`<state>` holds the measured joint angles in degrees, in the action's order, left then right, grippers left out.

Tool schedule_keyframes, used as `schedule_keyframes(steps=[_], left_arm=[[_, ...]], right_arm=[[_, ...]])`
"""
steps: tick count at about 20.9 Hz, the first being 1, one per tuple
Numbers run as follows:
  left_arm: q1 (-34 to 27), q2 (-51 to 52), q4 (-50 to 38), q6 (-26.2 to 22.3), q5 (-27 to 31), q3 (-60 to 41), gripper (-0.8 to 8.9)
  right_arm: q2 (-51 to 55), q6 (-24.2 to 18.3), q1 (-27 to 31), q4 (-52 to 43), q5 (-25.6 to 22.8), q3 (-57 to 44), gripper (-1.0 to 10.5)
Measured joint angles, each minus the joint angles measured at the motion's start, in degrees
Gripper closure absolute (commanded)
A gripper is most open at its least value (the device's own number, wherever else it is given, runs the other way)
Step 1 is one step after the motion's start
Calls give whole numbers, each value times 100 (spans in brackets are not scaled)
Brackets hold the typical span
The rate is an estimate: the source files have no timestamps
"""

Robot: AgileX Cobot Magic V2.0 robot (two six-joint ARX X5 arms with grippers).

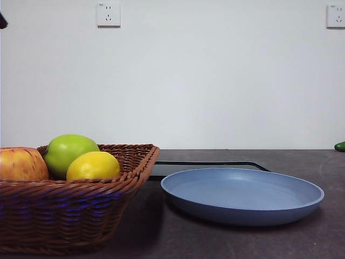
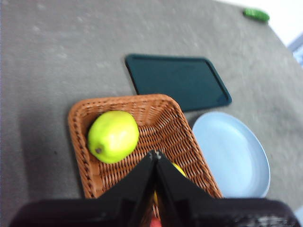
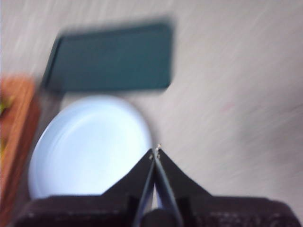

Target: Take the lemon from the basket,put the lemon in the plate,hand out the plate

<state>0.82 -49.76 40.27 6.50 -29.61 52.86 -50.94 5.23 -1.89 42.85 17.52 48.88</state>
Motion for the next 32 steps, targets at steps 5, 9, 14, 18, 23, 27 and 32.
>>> schedule_keyframes(steps=[5, 9, 14, 18, 23, 27, 32], left_arm=[[334, -293, 197, -225, -9, 382, 803], [492, -295, 210, -245, -37, 382, 626], [505, -295, 212, -245, -39, 382, 564], [505, -295, 212, -245, -39, 382, 564], [505, -295, 212, -245, -39, 382, 564], [505, -295, 212, -245, -37, 382, 564], [505, -295, 214, -245, -37, 382, 564]], right_arm=[[-994, -50, -114, 17, 608, 2, 702], [-1657, -46, -317, -26, 605, 2, 697], [-2695, 26, -664, -369, 579, 7, 700], [-3442, 162, -922, -846, 210, 9, 702], [-3840, 212, -940, -1069, 181, 9, 755], [-3954, 249, -938, -1172, 179, 9, 833], [-3958, 315, -935, -1215, 192, 9, 943]])
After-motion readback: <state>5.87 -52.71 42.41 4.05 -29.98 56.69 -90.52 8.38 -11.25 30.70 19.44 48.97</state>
